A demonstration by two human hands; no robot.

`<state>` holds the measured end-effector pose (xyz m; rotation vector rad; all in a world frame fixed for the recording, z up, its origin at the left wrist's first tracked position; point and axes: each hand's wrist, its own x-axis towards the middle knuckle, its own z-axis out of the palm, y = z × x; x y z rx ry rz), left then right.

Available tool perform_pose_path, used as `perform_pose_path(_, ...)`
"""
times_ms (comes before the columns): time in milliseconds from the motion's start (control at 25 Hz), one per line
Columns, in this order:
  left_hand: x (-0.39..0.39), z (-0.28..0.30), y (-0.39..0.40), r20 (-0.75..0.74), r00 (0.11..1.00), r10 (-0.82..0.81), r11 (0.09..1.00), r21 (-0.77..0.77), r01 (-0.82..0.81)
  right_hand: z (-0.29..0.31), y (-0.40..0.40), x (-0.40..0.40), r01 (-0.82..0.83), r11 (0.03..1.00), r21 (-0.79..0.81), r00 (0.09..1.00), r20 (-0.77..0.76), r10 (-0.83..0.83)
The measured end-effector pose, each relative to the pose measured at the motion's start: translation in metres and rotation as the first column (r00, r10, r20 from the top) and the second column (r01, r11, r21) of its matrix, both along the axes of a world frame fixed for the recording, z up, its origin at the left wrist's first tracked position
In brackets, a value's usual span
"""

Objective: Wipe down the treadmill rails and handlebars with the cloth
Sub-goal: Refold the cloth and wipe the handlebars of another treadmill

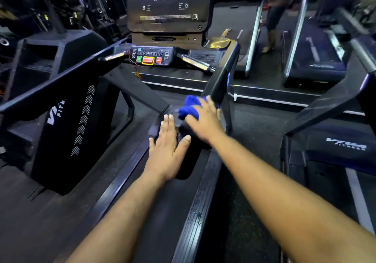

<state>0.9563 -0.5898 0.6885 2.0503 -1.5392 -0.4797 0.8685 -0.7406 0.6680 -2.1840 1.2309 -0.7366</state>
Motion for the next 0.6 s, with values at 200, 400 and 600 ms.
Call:
perform_pose_path(200, 0.006, -0.005, 0.001, -0.025, 0.998, -0.049, 0.996, -0.079, 0.047, -0.010, 0.015, -0.021, -0.273, 0.952, -0.139, 0.961, -0.088, 0.262)
perform_pose_path(400, 0.008, -0.004, 0.002, 0.116, 0.989, -0.091, 0.996, 0.025, 0.088, 0.025, -0.101, 0.007, 0.062, 0.998, -0.007, 0.958, -0.279, -0.061)
perform_pose_path(600, 0.015, 0.000, -0.005, -0.012, 0.986, -0.165, 0.984, 0.070, 0.166, 0.031, -0.074, 0.016, 0.027, 0.999, -0.022, 0.943, -0.332, -0.032)
